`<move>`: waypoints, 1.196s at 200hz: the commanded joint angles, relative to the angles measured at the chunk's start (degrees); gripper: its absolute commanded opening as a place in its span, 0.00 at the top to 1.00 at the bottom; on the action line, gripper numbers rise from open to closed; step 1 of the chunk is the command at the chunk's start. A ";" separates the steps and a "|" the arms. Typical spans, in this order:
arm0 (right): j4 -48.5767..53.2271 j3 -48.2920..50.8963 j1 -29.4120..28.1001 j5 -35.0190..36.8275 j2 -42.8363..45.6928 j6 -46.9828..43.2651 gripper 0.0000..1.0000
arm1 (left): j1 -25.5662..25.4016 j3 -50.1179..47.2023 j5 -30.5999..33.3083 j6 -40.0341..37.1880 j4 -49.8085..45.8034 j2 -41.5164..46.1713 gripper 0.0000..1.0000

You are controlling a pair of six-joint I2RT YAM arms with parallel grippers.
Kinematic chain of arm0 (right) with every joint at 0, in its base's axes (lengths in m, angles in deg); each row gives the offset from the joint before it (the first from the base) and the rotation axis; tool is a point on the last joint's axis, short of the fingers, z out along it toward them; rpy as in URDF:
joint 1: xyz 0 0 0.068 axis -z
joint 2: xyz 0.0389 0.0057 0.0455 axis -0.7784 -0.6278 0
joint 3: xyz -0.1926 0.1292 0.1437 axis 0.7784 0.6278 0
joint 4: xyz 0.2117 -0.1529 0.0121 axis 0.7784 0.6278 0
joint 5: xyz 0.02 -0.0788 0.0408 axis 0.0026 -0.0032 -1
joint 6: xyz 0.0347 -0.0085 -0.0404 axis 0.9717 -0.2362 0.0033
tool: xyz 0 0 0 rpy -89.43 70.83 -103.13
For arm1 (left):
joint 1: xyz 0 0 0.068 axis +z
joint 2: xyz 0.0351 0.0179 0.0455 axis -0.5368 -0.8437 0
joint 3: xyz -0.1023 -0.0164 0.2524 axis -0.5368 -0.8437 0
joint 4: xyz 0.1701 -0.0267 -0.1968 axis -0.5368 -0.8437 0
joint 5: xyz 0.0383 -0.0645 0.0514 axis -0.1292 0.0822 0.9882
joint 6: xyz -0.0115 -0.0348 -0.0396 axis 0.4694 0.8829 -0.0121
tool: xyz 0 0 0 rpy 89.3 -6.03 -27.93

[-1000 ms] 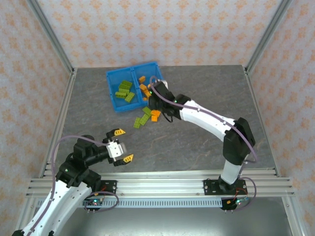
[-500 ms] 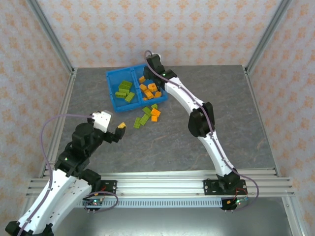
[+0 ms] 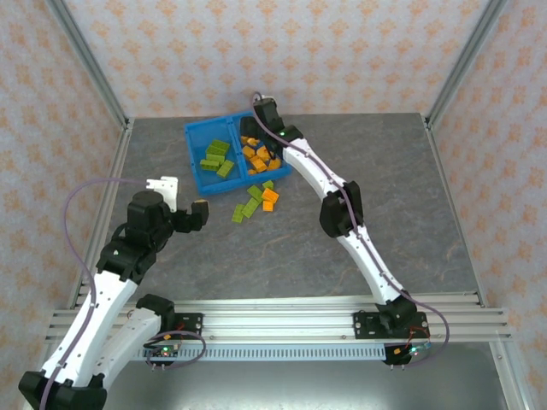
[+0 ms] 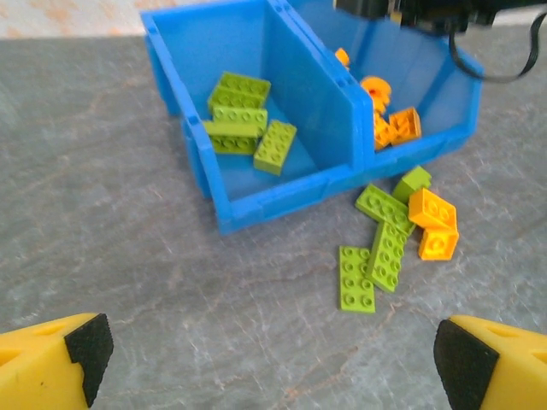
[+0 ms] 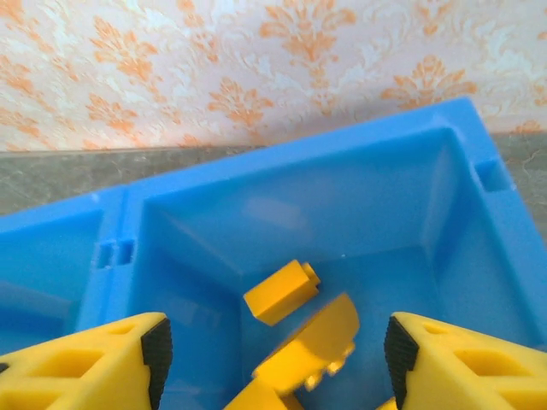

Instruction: Sort the legos into containers by color

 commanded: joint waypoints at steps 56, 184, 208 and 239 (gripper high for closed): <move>4.55 41.60 -0.38 -18.62 42.07 -1.72 0.28 | -0.01 8.96 -4.23 25.28 -8.31 -16.30 0.01; 8.50 91.24 -0.70 -33.85 82.83 -1.62 0.12 | -15.98 16.74 7.70 12.50 1.82 -51.37 0.46; 7.72 91.47 -0.67 -34.19 82.15 -1.27 0.12 | -15.97 18.92 9.96 11.11 2.08 -55.52 0.46; 6.90 91.73 -0.68 -34.76 81.28 -0.44 0.12 | -15.91 20.50 10.68 10.22 2.36 -59.13 0.47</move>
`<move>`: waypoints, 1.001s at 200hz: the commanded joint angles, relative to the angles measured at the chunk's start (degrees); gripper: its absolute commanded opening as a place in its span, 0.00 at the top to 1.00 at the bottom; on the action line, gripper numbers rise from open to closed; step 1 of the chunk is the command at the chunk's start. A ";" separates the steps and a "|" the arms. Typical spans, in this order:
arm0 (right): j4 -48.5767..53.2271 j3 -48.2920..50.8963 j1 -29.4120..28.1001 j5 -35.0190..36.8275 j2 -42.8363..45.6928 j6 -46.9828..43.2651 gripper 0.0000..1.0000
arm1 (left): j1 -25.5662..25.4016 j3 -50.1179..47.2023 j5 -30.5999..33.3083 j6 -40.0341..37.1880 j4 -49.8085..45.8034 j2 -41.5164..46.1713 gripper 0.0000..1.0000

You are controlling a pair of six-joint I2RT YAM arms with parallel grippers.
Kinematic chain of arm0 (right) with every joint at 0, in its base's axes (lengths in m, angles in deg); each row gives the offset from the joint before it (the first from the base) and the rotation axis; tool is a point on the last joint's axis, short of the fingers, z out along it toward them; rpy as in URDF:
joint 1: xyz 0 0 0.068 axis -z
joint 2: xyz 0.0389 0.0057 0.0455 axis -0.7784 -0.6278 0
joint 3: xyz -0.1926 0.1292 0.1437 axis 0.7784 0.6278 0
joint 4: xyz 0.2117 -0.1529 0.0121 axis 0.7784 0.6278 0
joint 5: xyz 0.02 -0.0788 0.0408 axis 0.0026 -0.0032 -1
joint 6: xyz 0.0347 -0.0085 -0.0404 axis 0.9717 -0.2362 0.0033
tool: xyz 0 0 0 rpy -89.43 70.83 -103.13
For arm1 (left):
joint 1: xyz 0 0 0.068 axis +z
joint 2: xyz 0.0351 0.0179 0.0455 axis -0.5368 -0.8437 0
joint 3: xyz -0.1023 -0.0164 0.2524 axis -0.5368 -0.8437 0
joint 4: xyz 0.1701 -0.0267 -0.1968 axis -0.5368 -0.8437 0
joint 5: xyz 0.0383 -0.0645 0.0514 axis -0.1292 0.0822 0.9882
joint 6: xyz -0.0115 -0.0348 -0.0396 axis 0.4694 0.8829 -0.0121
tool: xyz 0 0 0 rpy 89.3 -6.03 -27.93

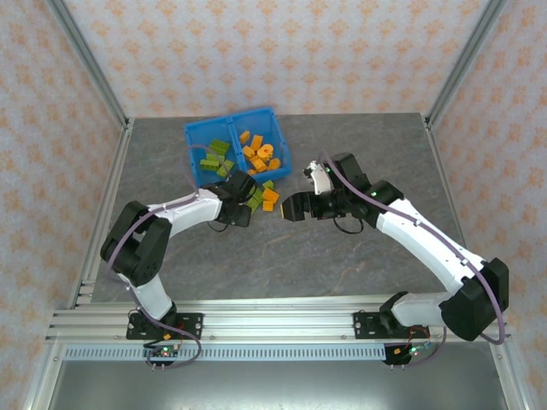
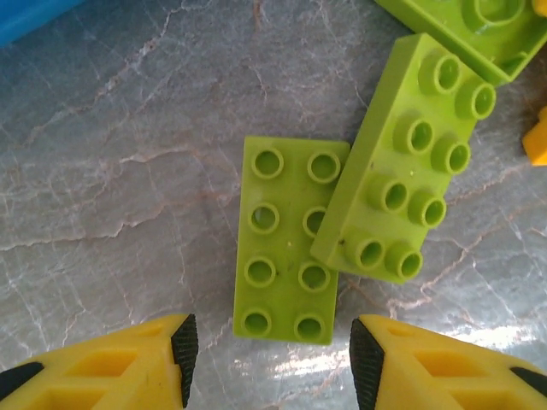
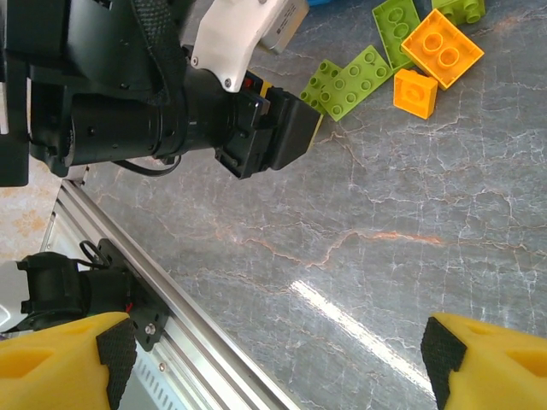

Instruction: Sort the legos into containers by color

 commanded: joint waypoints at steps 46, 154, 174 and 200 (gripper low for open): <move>-1.01 0.05 -0.14 -0.05 -0.92 0.17 0.12 | 0.41 3.67 -0.69 -0.13 1.18 -6.03 0.54; -1.13 -0.67 -0.21 -0.06 -0.18 1.73 0.12 | 1.01 -0.98 -0.78 1.00 -3.42 -6.96 0.65; -1.33 -0.93 -0.25 -0.02 0.04 2.22 0.12 | 1.13 0.09 -1.77 0.06 -5.55 -7.68 0.63; -1.30 -1.19 -0.37 0.25 0.14 2.27 0.12 | 1.55 -0.32 -3.06 0.57 -4.90 -7.24 0.46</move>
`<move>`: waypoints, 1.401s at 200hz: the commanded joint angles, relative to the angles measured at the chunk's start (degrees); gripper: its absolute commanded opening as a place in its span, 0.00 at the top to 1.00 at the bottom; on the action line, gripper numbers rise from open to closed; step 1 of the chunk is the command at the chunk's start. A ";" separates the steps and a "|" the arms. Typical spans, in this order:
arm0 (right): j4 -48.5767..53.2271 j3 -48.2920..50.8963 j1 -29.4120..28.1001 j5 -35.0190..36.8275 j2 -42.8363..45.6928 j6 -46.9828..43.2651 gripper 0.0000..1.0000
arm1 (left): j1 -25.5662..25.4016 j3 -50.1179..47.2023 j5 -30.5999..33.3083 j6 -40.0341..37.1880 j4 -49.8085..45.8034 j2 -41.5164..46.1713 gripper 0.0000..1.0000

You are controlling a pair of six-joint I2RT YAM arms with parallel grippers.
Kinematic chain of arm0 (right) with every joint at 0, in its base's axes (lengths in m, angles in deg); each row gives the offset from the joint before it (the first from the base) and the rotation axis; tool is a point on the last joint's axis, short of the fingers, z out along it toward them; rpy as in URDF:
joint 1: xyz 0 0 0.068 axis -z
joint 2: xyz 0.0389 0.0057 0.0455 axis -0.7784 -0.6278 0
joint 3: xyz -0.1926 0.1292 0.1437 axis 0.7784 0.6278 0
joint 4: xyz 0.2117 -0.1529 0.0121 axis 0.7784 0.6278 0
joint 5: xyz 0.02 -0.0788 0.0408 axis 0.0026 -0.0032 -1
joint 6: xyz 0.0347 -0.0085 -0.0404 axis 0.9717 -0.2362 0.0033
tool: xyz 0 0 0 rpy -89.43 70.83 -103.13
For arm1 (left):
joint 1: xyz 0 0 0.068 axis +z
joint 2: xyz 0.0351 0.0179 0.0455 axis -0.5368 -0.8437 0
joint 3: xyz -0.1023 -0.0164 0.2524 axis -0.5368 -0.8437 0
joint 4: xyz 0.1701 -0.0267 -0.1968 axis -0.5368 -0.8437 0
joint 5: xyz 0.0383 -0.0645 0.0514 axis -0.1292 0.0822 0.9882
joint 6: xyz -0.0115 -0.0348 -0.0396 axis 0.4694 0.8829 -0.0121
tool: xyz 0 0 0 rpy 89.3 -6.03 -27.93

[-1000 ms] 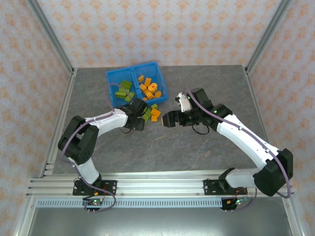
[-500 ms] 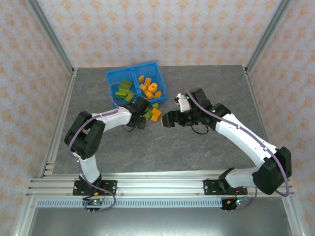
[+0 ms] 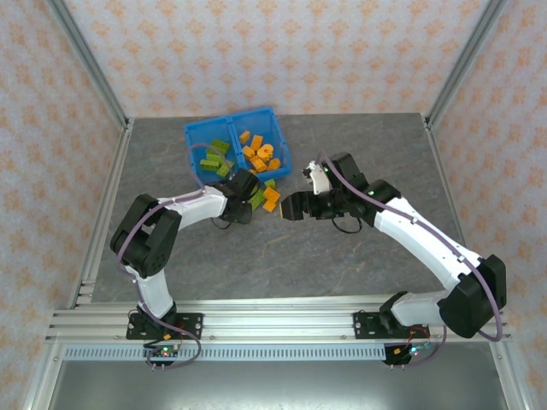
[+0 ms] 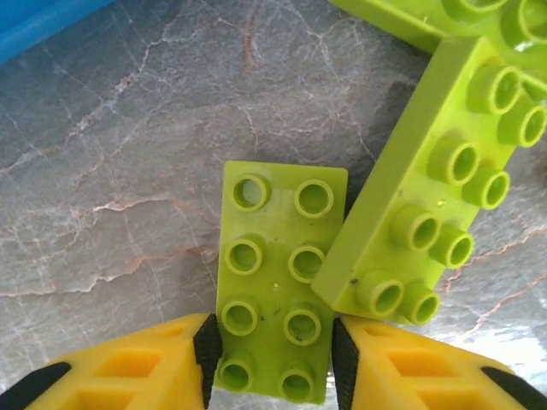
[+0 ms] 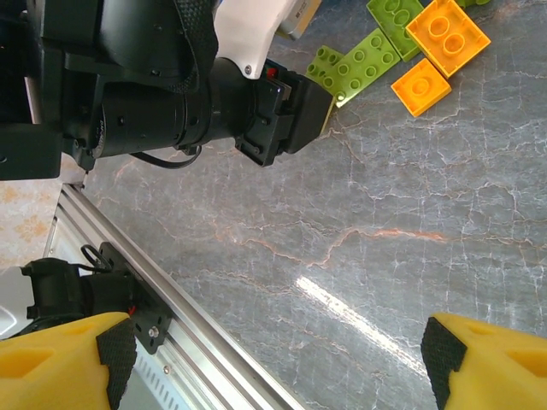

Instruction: Sort the legos into containers by color

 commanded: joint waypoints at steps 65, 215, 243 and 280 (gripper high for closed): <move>-0.05 -1.59 -0.83 1.65 1.41 0.72 0.12 | 1.43 -1.63 -5.22 -0.74 -6.68 -4.39 0.59; 0.22 -1.45 -1.64 3.19 1.12 0.49 0.12 | 1.86 0.29 0.53 20.71 5.60 -3.79 0.21; -0.41 -1.21 -1.67 2.84 0.94 0.62 0.12 | 1.88 -0.59 0.23 25.35 9.22 -3.24 0.13; -0.46 -1.50 -1.69 2.60 0.70 0.35 0.12 | 1.87 2.45 2.88 26.43 8.46 -5.01 0.10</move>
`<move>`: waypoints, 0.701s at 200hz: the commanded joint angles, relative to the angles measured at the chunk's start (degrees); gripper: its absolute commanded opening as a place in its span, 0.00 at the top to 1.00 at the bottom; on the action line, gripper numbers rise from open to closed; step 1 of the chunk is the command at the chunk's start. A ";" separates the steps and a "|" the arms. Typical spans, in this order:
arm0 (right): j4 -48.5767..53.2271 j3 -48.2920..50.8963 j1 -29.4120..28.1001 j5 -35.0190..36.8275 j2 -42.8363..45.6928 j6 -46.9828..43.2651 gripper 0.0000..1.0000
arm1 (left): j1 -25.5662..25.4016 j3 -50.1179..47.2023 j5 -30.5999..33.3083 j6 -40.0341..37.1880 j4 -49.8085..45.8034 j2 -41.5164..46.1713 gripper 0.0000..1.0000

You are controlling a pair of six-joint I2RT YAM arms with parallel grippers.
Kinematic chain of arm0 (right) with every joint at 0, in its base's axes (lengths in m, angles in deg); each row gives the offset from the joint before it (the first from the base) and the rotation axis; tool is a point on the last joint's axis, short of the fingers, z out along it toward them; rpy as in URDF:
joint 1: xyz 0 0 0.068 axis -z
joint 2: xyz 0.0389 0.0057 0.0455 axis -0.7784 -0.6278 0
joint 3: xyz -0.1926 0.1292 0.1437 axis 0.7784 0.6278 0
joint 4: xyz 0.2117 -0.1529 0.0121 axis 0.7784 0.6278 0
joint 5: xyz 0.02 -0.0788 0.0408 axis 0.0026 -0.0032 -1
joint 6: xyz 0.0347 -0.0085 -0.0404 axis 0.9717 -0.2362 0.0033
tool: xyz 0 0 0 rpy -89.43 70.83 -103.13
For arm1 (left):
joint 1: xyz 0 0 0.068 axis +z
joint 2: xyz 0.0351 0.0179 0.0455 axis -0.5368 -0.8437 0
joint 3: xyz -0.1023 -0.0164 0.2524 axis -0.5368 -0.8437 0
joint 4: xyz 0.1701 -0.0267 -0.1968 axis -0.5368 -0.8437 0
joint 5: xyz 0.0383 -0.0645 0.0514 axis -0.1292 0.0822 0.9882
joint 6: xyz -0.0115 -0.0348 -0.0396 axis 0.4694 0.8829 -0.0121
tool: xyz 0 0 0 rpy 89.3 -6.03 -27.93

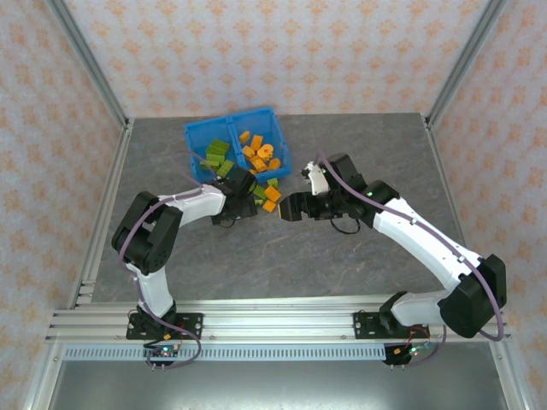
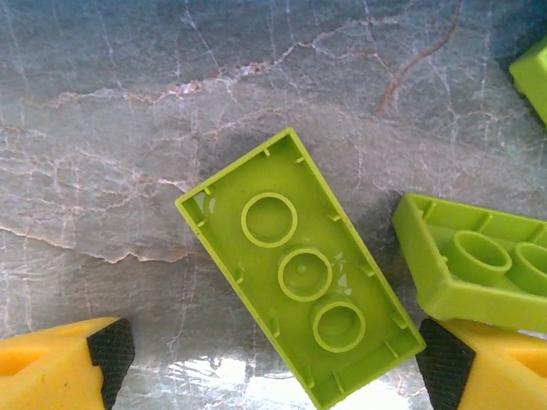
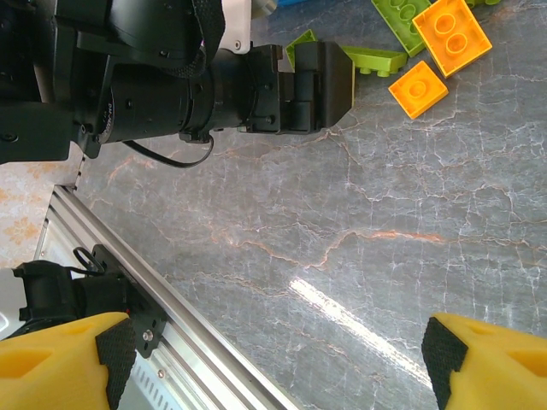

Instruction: Sort the legos into containers by color

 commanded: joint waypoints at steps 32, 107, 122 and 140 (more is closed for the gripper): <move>-0.37 -0.87 -0.51 0.72 0.80 0.00 0.12 | 0.24 2.85 2.79 4.20 7.01 -5.75 0.17; -1.32 -0.40 -0.69 -0.60 0.65 0.41 0.11 | 0.05 -1.93 3.23 1.09 1.34 -0.65 0.58; -0.49 -0.46 -0.80 -1.04 0.01 -0.24 0.11 | 0.26 -3.37 4.26 0.46 1.25 0.60 0.64; 0.09 -0.62 -0.77 -1.04 -0.20 -0.44 0.11 | 0.36 -3.89 3.55 -0.24 1.20 1.97 0.70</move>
